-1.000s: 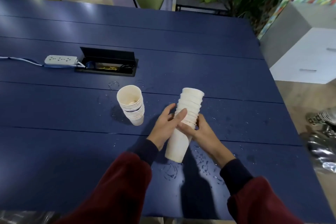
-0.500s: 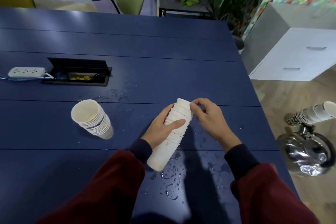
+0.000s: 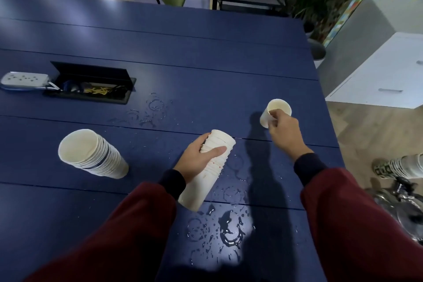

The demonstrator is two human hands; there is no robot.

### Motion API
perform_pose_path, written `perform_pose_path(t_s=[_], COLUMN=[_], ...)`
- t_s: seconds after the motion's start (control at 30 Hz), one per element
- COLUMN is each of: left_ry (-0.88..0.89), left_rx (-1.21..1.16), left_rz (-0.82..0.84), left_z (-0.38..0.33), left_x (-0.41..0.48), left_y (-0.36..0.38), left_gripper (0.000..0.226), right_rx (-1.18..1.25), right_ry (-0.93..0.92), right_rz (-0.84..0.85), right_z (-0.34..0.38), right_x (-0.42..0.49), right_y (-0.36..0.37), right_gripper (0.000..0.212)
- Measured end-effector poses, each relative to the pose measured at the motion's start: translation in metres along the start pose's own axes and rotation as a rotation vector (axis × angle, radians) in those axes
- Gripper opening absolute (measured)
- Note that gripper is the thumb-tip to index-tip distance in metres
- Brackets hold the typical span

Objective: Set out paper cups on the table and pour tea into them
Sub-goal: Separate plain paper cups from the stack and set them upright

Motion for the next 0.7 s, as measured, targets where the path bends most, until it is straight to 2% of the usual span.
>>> perform_pose_path(t_s=[0.23,0.33,0.43,0.5,0.53,0.6,0.7], left_ry=[-0.033,-0.024,-0.021,-0.013,-0.010,-0.012,-0.018], left_rx=[0.044,0.095,0.116,0.120,0.126,0.128,0.130], left_rz=[-0.039,-0.007,0.021,0.050,0.058,0.076,0.117], left_z=[0.005,0.005,0.005,0.004,0.003,0.004,0.006], left_x=[0.014,0.016,0.015,0.013,0.013,0.010,0.005], left_y=[0.002,0.007,0.013,0.019,0.021,0.026,0.031], left_gripper=[0.034,0.032,0.029,0.032,0.034,0.035,0.035], right_rx=[0.045,0.098,0.160,0.254,0.306,0.358,0.408], right_ry=[0.057,-0.044,-0.153,-0.156,-0.142,-0.143,-0.158], right_rz=[0.058,-0.095,-0.243,-0.139,-0.021,0.154,0.186], right_z=[-0.019,-0.013,-0.001,0.010,0.016,0.026,0.029], right_x=[0.008,-0.003,-0.029,-0.049,-0.060,-0.079,-0.090], right_y=[0.005,-0.003,-0.005,0.008,0.019,0.038,0.047], right_gripper=[0.047,0.048,0.035,0.018,0.018,0.034,0.034])
Point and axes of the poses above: each hand's wrist, its own x-axis towards the middle knuckle, its own y-axis out of the palm, z = x × y, the point moved 7 cm from there along x, towards the middle knuckle, and after that the axes turned 2 degrees about -x, right-handed, at the moved point
